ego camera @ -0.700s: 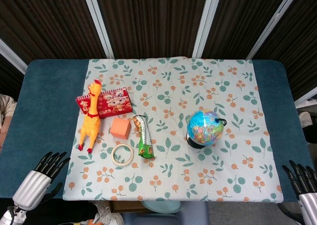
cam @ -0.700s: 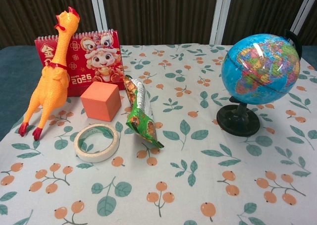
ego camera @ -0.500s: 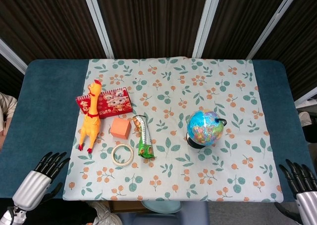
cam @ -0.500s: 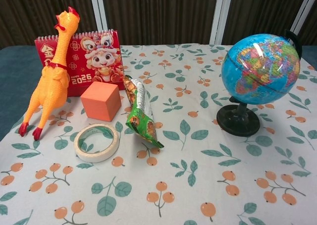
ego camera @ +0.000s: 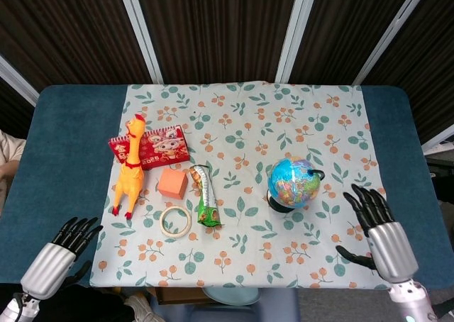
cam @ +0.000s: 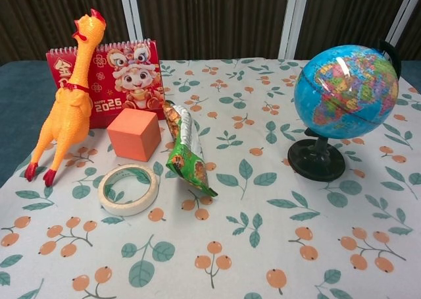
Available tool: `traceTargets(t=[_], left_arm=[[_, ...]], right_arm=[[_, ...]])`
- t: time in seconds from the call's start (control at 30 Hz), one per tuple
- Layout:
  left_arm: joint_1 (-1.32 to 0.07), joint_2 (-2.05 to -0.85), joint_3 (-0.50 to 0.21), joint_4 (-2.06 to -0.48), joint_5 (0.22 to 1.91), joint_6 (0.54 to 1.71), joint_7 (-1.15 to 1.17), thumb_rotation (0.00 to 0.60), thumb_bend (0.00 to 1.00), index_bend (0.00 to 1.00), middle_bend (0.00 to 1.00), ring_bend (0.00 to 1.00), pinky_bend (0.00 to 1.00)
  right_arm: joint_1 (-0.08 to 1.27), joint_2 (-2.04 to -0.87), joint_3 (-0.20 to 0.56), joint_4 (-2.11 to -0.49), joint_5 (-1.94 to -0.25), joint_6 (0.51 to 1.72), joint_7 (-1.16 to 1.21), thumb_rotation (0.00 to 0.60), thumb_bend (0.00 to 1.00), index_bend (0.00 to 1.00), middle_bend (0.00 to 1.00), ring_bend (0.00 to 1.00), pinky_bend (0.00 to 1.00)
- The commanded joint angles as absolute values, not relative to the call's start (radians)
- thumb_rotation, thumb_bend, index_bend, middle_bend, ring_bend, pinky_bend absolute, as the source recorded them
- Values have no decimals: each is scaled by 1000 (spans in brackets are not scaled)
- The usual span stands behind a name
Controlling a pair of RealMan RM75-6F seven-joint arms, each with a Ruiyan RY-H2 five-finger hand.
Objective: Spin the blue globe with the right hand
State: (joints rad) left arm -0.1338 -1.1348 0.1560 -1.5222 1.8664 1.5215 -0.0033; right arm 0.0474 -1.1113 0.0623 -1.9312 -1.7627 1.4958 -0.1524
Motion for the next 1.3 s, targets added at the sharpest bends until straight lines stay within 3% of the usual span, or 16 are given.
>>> traceTargets(t=[0.03,0.3,0.67,1.3], left_arm=[[-131,-1128,154,-1526,1865,1533,-9,600,446,0,0,0,0],[-128,-1118,152,-1530,1854,1534,-17,600,448,0,0,0,0],[-128,-1116,150,-1535,1850,1530,-12,600,454,0,0,0,0],[-121,-1110,153,-1537,1870,1556,-15,600,465,0,0,0,0]], right_arm=[[171,-1226,175,-2037,-1623,1367,-357,600,52,0,0,0,0],[266,-1358,250,-2078,-1435,1315,-577,600,52,0,0,0,0],[357,-1494,288,-1978,-1315,1323,-666,600,53,0,0,0,0],[372,-1446,281,-1938,-1244,1362,-625,600,52,0,0,0,0]])
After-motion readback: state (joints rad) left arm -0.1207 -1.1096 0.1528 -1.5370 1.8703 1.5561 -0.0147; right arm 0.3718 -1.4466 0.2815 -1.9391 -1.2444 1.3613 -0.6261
